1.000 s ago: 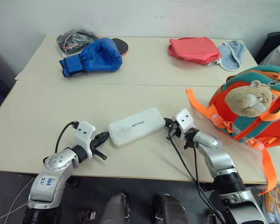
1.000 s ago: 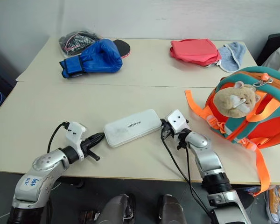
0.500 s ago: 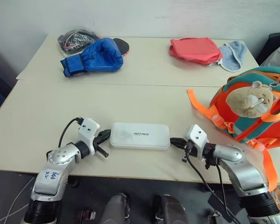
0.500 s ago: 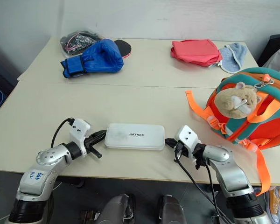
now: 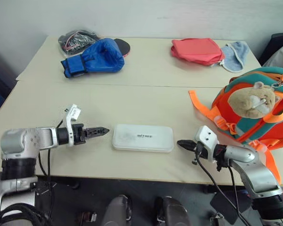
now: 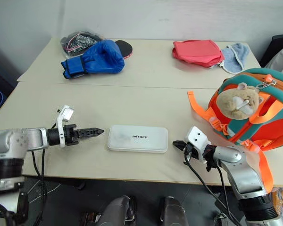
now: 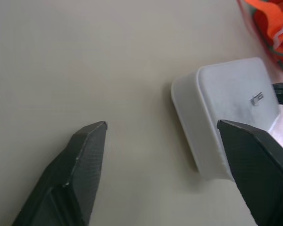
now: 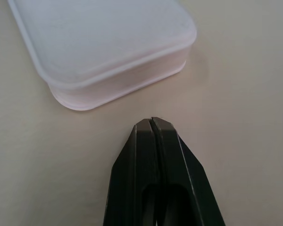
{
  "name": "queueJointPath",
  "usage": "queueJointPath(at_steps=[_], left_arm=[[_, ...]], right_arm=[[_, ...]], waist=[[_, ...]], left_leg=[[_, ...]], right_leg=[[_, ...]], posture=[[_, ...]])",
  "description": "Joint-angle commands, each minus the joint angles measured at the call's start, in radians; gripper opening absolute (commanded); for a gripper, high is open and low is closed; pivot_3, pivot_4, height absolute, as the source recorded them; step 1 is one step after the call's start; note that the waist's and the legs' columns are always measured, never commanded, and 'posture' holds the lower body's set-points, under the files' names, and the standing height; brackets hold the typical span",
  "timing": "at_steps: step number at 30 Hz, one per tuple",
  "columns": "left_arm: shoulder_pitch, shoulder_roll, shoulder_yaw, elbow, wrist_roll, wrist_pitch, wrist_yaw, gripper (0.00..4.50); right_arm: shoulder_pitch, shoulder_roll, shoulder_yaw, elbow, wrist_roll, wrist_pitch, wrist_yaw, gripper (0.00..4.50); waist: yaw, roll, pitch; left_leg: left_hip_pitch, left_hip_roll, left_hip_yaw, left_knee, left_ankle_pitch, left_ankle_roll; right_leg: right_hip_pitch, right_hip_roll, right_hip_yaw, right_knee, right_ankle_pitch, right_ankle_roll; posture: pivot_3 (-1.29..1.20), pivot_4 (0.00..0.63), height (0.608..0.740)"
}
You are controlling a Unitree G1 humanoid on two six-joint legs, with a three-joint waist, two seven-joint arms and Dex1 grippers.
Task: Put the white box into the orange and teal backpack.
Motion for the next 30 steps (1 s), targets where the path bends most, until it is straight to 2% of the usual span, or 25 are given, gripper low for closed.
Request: queueJointPath(at_steps=[1,5,9,13,18,22,30], left_arm=[[-0.07,0.005,-0.065,0.07,-0.042,0.169,-0.036,4.48],[-0.19,-0.105,-0.104,0.235,-0.015,0.193,0.01,4.48],[-0.227,-0.196,-0.058,0.321,0.035,0.188,0.081,4.48],[-0.241,-0.238,-0.033,0.347,0.016,0.2,0.097,4.48],[-0.25,-0.248,-0.039,0.337,-0.055,0.2,0.078,4.48],[-0.236,-0.247,-0.026,0.259,-0.075,0.2,0.074,3.64],[-0.17,-0.259,-0.022,0.106,-0.117,0.196,0.039,1.34]], right_arm=[[-0.011,-0.007,-0.008,-0.009,0.006,-0.017,0.005,0.0],[-0.056,0.015,0.047,0.024,-0.018,-0.038,0.021,0.0],[-0.114,0.055,0.079,0.084,-0.031,-0.051,0.017,0.0],[-0.142,0.069,0.096,0.136,-0.044,-0.084,0.032,0.0],[-0.159,0.072,0.104,0.186,-0.054,-0.121,0.049,0.0],[-0.146,0.057,0.095,0.186,-0.046,-0.133,0.067,0.0],[-0.067,0.045,0.03,0.127,0.002,-0.122,0.065,0.0]], waist=[[0.001,0.0,0.0],[0.006,-0.002,0.0],[0.004,-0.002,0.0],[0.006,-0.002,0.0],[0.004,-0.003,0.0],[0.001,-0.003,0.0],[0.003,-0.003,0.0]], left_leg=[[0.0,0.0,0.0,0.0,0.0,0.0],[-0.001,-0.001,0.0,0.002,0.0,0.0],[0.0,-0.001,0.0,0.002,0.0,0.0],[0.0,-0.001,0.0,0.003,0.001,0.0],[0.0,-0.001,0.0,0.004,0.001,0.0],[0.0,-0.001,0.0,0.004,0.001,0.0],[0.0,-0.001,0.0,0.004,0.0,0.0]], right_leg=[[0.0,0.0,0.0,0.0,0.0,0.0],[0.0,0.0,0.0,0.001,0.0,0.0],[0.0,0.0,0.001,0.001,0.0,0.0],[0.001,0.0,0.001,0.002,0.0,0.0],[0.001,0.0,0.001,0.002,0.0,0.0],[0.001,0.0,0.001,0.002,0.0,0.0],[0.001,0.0,0.001,0.002,0.0,0.0]], posture=[[0.0,0.15,0.74],[0.0,0.15,0.74],[0.0,0.15,0.74],[0.0,0.15,0.74],[0.0,0.15,0.74],[0.0,0.15,0.74],[0.0,0.15,0.74]])
